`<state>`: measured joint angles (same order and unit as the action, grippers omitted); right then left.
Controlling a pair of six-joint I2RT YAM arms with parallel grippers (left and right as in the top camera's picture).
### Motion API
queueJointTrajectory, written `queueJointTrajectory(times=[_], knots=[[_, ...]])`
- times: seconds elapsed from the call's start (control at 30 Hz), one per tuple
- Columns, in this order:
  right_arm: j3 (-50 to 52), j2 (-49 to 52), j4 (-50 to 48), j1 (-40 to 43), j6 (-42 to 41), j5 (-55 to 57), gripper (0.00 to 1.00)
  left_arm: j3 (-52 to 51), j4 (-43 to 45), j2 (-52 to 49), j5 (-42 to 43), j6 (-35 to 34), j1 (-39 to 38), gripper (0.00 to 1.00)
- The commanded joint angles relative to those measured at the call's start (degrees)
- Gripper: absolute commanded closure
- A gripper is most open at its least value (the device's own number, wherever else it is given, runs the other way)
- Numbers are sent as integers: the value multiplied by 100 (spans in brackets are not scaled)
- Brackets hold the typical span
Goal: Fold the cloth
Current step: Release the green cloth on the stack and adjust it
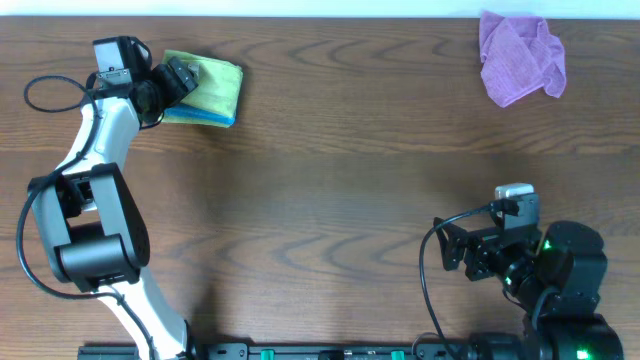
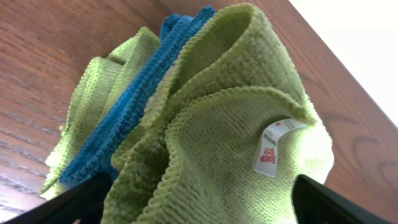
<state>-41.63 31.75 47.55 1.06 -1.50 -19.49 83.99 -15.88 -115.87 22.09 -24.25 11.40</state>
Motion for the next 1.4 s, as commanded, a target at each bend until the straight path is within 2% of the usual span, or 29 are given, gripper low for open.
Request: queueJointTrajectory(times=[0.0, 0.13, 0.3, 0.5, 0.67, 0.8, 0.9, 1.2, 1.3, 1.37], knots=[[17, -24, 7, 48, -59, 13, 1, 105, -85, 61, -24, 190, 168, 5], [17, -24, 7, 48, -59, 15, 1, 105, -341, 306, -59, 415, 391, 5], [17, -24, 7, 48, -59, 15, 1, 105, -1126, 955, -131, 649, 592, 5], [17, -24, 7, 48, -59, 13, 1, 105, -2138, 1856, -170, 903, 483, 5], [17, -24, 7, 48, -59, 15, 1, 105, -2638, 2409, 79, 876, 398, 5], [17, -24, 7, 48, -59, 13, 1, 103, -2811, 2597, 636, 688, 391, 5], [17, -24, 7, 48, -59, 13, 1, 103, -2881, 2599, 581, 691, 448, 5], [17, -24, 7, 48, -59, 15, 1, 57, -3943, 2638, 1010, 918, 354, 5], [17, -24, 7, 48, -59, 15, 1, -330, -3633, 2929, 535, 992, 140, 5], [17, -24, 7, 48, -59, 15, 1, -905, -3034, 3355, 208, 992, -50, 5]])
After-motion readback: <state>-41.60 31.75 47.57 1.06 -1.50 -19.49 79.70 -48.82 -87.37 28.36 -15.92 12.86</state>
